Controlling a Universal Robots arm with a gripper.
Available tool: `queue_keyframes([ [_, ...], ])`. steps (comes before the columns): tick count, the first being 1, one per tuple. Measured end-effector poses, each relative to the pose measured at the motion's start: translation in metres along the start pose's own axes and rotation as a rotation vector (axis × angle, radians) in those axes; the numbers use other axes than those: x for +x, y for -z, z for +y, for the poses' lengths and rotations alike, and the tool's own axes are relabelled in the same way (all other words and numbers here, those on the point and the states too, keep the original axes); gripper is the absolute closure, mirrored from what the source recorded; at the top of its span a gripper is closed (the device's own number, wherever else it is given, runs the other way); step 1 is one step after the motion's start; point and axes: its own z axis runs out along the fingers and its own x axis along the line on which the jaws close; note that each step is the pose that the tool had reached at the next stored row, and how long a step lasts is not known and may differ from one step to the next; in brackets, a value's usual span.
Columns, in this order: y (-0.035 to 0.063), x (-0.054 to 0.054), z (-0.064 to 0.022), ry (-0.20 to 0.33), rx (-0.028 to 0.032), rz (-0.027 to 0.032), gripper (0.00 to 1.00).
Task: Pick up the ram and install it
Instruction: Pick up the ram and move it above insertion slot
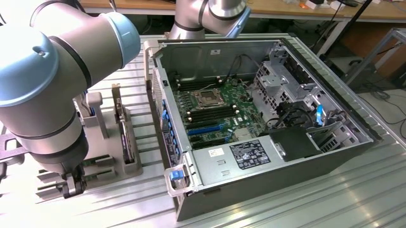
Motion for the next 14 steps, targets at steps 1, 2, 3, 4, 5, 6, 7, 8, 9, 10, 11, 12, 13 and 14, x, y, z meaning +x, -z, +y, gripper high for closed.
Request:
queue_keyframes([
  [1,0.0000,0.0000,0.0000,0.000,-0.0001,0.0000,0.71],
  [2,0.0000,0.0000,0.0000,0.000,0.0000,0.0000,0.78],
  [3,0.0000,0.0000,0.0000,0.000,0.0000,-0.0001,0.78],
  [4,0.0000,0.0000,0.0000,0.000,0.0000,0.0000,0.84],
  [5,0.0000,0.0000,0.0000,0.000,0.0000,0.0000,0.85],
  [6,0.0000,0.0000,0.0000,0.000,0.0000,0.0000,0.85],
  [7,0.0000,0.0000,0.0000,0.000,0.0000,0.0000,0.85],
  [8,0.0000,0.0000,0.0000,0.000,0.0000,0.0000,0.85],
  [9,0.0000,0.0000,0.0000,0.000,-0.0001,0.0000,0.85],
  [10,0.0000,0.0000,0.0000,0.000,0.0000,0.0000,0.85],
  [11,0.0000,0.0000,0.0000,0.000,0.0000,0.0000,0.85],
  [12,0.0000,0.0000,0.0000,0.000,0.0000,0.0000,0.85],
  [13,0.0000,0.0000,0.0000,0.000,0.0000,0.0000,0.85],
  [14,0.0000,0.0000,0.0000,0.000,0.0000,0.0000,0.85],
])
